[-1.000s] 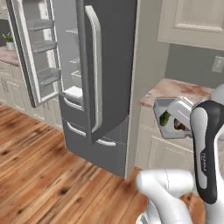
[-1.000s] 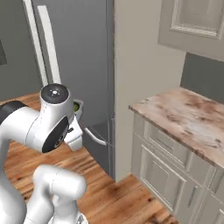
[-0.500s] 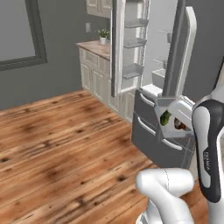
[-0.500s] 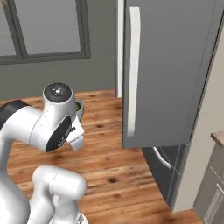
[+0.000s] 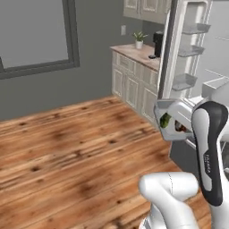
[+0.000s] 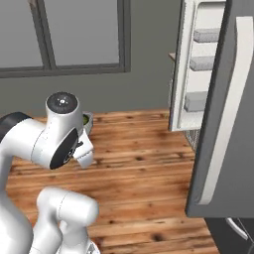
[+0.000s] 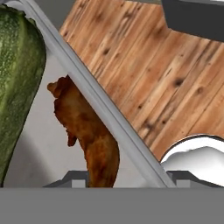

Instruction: Place the tupperware on the second highest shelf of the fridge. Make space for the tupperware among the existing items by rearranging them on the shelves if needed. Close the fridge door when finished.

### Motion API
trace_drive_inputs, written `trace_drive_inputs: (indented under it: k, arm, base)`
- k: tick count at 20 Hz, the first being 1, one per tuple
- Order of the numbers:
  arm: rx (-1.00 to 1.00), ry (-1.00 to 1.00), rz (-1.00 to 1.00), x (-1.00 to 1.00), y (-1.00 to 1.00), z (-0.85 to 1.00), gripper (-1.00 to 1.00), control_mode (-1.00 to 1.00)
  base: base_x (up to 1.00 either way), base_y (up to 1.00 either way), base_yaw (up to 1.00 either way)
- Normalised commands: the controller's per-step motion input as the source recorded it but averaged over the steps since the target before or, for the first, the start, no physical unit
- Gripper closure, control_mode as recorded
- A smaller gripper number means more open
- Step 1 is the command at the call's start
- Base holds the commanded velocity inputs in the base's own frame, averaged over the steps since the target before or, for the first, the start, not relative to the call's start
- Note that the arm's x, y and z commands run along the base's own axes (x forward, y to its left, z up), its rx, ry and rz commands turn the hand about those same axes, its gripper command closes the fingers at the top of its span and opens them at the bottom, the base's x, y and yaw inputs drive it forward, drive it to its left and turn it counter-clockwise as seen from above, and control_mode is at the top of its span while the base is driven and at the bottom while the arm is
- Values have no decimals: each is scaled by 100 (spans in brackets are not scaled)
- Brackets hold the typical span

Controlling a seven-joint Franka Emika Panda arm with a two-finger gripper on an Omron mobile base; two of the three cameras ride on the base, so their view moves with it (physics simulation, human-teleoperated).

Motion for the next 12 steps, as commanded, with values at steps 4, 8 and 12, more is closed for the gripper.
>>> trace_drive_inputs:
  k: [4,8,12]
  arm:
    - [0,0,0,0,0,0,100,100]
    - [0,0,0,0,0,0,100,100]
    - [0,0,0,0,0,0,100,100]
  base:
    - [46,36,-47]
    - [34,35,-65]
    - [38,53,-69]
